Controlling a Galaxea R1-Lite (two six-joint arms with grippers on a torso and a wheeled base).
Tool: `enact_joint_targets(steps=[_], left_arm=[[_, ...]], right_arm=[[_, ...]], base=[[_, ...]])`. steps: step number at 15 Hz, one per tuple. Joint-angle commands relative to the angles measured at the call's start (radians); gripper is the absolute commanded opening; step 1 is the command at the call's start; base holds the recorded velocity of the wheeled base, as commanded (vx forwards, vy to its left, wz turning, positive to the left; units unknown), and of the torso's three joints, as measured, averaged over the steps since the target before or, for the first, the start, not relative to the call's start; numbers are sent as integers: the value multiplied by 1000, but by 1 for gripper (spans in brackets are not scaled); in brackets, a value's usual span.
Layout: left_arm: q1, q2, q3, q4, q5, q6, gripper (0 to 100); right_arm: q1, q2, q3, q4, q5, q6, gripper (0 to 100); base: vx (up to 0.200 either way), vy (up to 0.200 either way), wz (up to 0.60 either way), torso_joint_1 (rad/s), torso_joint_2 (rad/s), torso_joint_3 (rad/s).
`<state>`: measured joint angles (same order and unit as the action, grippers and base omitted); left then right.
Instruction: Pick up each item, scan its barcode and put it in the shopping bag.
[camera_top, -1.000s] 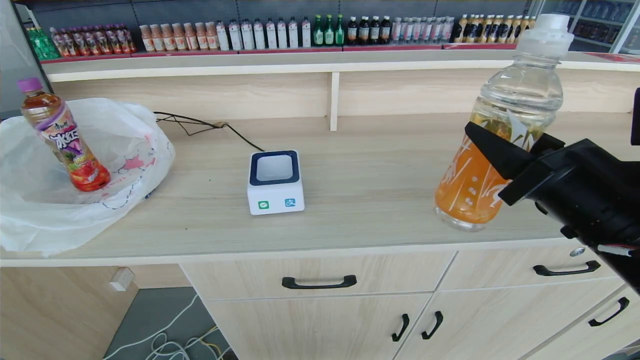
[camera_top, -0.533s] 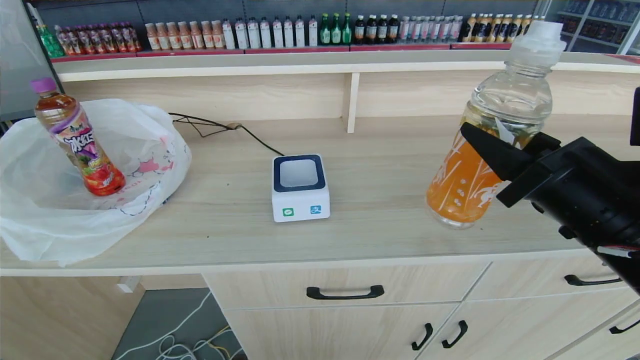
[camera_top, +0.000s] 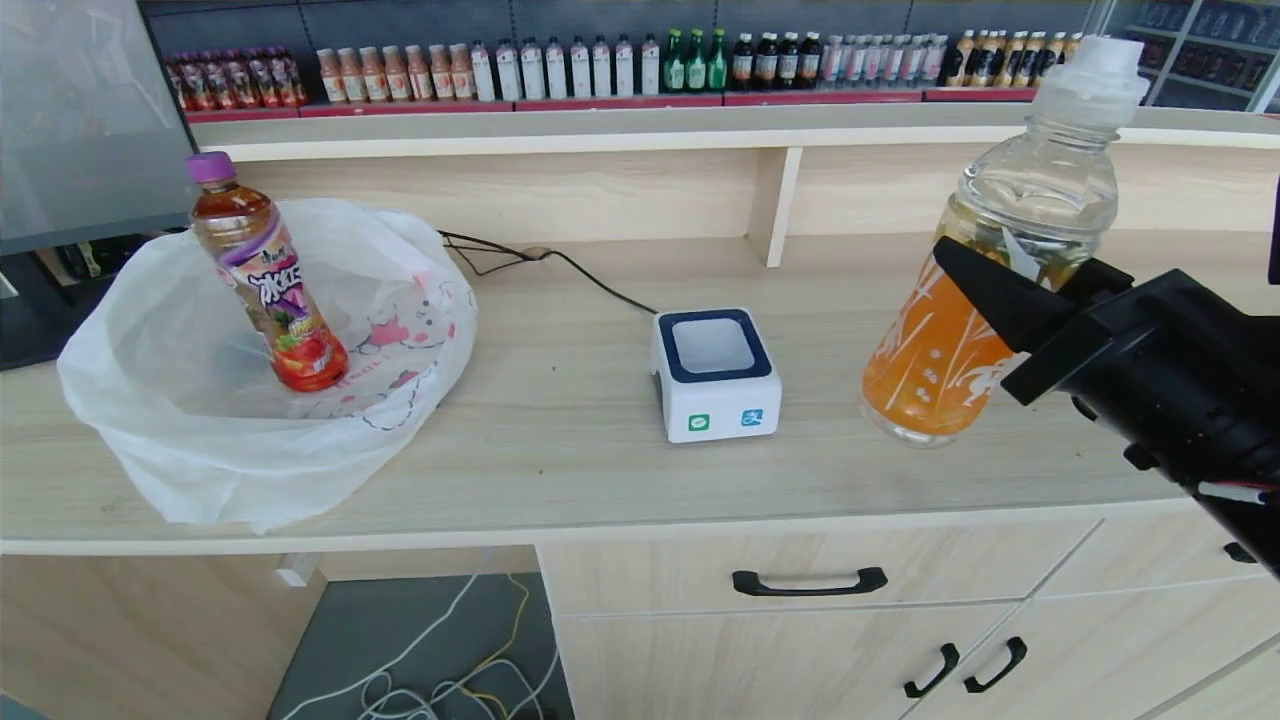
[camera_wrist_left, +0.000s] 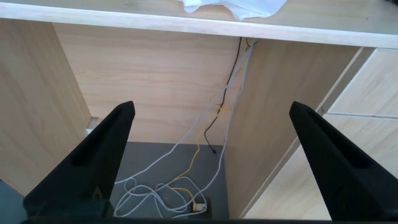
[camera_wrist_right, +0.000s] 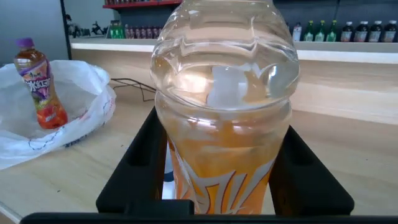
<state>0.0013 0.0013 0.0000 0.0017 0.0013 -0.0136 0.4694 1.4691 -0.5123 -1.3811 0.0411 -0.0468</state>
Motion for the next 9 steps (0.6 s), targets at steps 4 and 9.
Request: enact_joint_targets(steps=[4,9], left_arm=[[0,0,0,0,0,0,100],[0,0,0,0,0,3,100]], right_arm=[[-12,0,-18,-3,0,2,0],[-20,7,-37,-7,13,-1,0]], base=[[0,200,0,1,1,2],[0,160,0,-1,1,5]])
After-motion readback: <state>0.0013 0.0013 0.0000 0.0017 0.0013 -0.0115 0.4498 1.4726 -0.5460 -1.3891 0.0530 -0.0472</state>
